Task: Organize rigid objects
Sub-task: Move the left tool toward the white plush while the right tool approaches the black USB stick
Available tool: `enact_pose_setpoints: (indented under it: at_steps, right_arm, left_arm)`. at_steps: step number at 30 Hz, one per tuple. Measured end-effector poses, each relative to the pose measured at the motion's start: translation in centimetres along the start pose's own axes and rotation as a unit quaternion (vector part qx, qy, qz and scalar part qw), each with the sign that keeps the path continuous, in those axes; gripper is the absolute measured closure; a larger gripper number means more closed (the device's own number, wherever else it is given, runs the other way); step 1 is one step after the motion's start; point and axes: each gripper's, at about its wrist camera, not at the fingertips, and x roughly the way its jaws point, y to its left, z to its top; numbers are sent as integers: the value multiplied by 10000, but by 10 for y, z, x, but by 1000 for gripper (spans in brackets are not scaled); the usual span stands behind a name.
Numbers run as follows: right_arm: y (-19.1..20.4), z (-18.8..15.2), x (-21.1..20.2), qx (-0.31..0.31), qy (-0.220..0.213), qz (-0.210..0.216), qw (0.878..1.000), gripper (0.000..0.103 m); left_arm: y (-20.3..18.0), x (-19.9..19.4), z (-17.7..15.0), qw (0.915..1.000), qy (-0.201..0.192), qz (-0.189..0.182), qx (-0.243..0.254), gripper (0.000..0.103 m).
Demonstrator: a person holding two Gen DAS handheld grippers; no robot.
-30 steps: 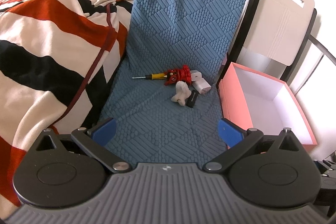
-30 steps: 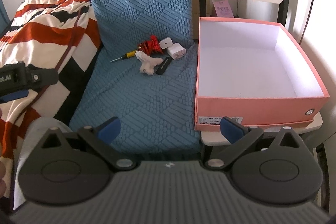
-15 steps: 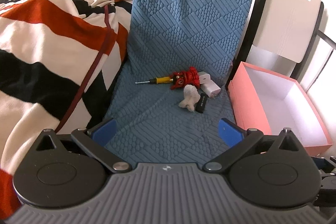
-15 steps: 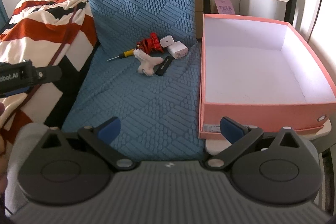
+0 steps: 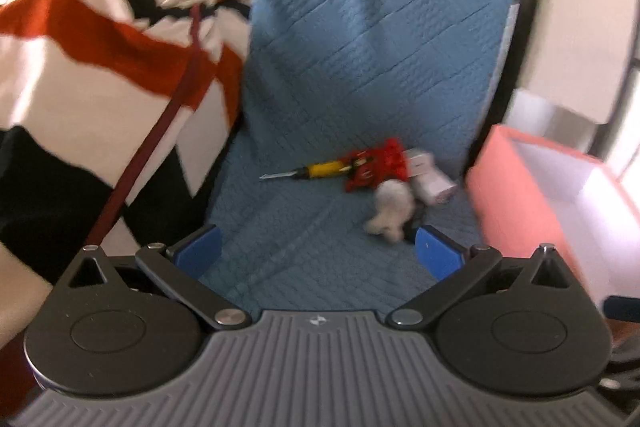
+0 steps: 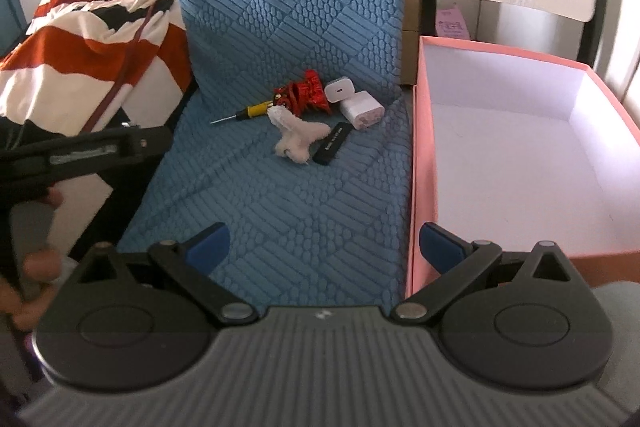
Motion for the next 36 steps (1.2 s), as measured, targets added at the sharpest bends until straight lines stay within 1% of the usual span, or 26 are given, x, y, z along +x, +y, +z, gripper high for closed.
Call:
enact_pose_setpoints:
  at_steps: [4,6,8,10,13,14,17,18,19,20,21,23,24,25,27,29,31,32,33,34,35,36]
  right_arm:
    - [5,4,5,-163,-89,101,9998,0]
    - [6,8,11,-226,-101,82,9997,0]
    - [4,13,19,-238,-135,46,9996,0]
    - [2,20,25,-172,-142,52,9997,5]
    - [-5,35,29,123,-218,156,9996,7]
    - [-6,39,31,160,-261,165,9994,9]
    - [-8,53,40,249,-254,224,9991,24]
    - [-10,57,45,315,-216,240,9990,31]
    - [-11,60,50,352,-188,241,9989,36]
    - [-12,63,55,378,-164,262,9988,38]
    - [-13,66,59,403,-137,289,9987,42]
    - [-16,72,70,503,-109,364,9980,46]
    - [-18,75,76,564,-114,359,9977,48]
    - [-21,78,84,633,-94,281,9976,48]
    - [-26,83,99,744,-11,165,9971,46]
    - [-32,88,114,835,26,241,9962,47]
    - [-37,92,128,1010,133,160,9947,46]
    - [-40,94,135,1123,227,145,9933,47]
    - [-41,95,143,1207,365,128,9919,46]
    - [-42,97,151,1233,478,206,9910,46]
    - [-42,99,158,1218,559,252,9907,48]
    - [-40,100,165,1186,624,215,9907,47]
  left_arm:
    - [10,21,-2,9996,76,-173,-224,0]
    - [11,30,-4,9994,75,-246,-228,0]
    - [11,37,-7,9996,94,-231,-162,0]
    - [11,44,-10,9993,123,-326,-97,0]
    - [11,50,-12,9987,80,-489,-70,0]
    - [10,51,-12,9987,62,-511,-58,0]
    - [8,60,-15,9985,75,-549,0,0]
    - [8,65,-16,9980,145,-612,-13,0]
    - [8,69,-16,9971,217,-728,-53,0]
    - [9,72,-16,9962,265,-827,-91,0]
    - [8,76,-16,9955,280,-895,-108,0]
    - [6,81,-14,9951,256,-956,-33,3]
    - [4,85,-13,9947,257,-991,-5,9]
    - [4,89,-12,9938,276,-1078,-10,16]
    - [4,95,-11,9907,303,-1319,-138,25]
    - [2,98,-10,9881,238,-1509,-187,28]
    - [-4,103,-10,9877,176,-1555,-25,32]
    - [-8,108,-9,9873,190,-1579,61,34]
    - [-11,113,-9,9865,237,-1614,115,37]
    - [-13,120,-8,9857,295,-1650,145,40]
    - [-15,126,-7,9852,345,-1670,163,42]
    - [-16,133,-7,9849,385,-1677,177,44]
